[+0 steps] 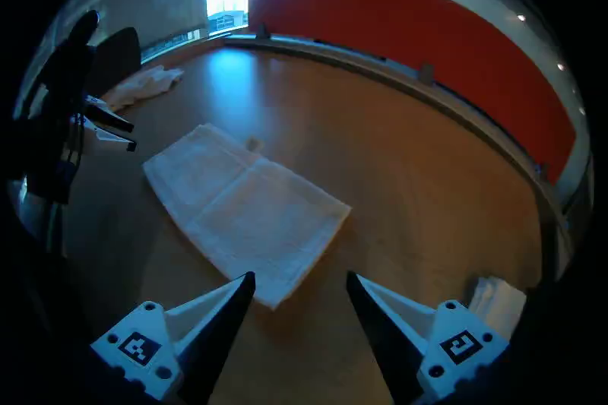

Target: Fold towel

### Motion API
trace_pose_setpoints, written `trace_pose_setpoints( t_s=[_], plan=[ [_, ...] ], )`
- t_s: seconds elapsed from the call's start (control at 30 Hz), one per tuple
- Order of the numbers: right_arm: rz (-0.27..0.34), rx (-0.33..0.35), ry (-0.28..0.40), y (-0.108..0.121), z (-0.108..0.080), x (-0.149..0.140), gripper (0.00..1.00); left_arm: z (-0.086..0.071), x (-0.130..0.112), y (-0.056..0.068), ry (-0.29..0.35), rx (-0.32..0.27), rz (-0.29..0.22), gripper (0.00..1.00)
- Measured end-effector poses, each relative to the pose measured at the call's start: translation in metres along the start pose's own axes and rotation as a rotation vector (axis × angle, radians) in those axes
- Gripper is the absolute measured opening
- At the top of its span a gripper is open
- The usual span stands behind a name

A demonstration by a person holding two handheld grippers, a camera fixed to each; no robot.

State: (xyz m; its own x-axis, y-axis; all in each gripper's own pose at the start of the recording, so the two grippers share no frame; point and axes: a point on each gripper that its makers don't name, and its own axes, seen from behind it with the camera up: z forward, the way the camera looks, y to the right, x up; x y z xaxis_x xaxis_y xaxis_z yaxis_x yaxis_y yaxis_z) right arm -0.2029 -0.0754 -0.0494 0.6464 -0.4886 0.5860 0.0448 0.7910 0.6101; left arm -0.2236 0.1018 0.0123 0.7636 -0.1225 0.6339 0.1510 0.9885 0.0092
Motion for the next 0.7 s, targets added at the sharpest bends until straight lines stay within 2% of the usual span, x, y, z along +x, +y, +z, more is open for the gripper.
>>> trace_pose_setpoints(
  t_s=[0.4,0.7],
  plan=[
    [-0.049,0.032,-0.025,-0.003,0.005,-0.005,0.92,-0.02,-0.012,-0.008,0.001,0.018,-0.017,0.97],
    [-0.079,0.069,-0.048,-0.012,0.012,-0.015,0.8,-0.033,-0.025,-0.01,-0.006,0.02,-0.035,0.97]
  ],
)
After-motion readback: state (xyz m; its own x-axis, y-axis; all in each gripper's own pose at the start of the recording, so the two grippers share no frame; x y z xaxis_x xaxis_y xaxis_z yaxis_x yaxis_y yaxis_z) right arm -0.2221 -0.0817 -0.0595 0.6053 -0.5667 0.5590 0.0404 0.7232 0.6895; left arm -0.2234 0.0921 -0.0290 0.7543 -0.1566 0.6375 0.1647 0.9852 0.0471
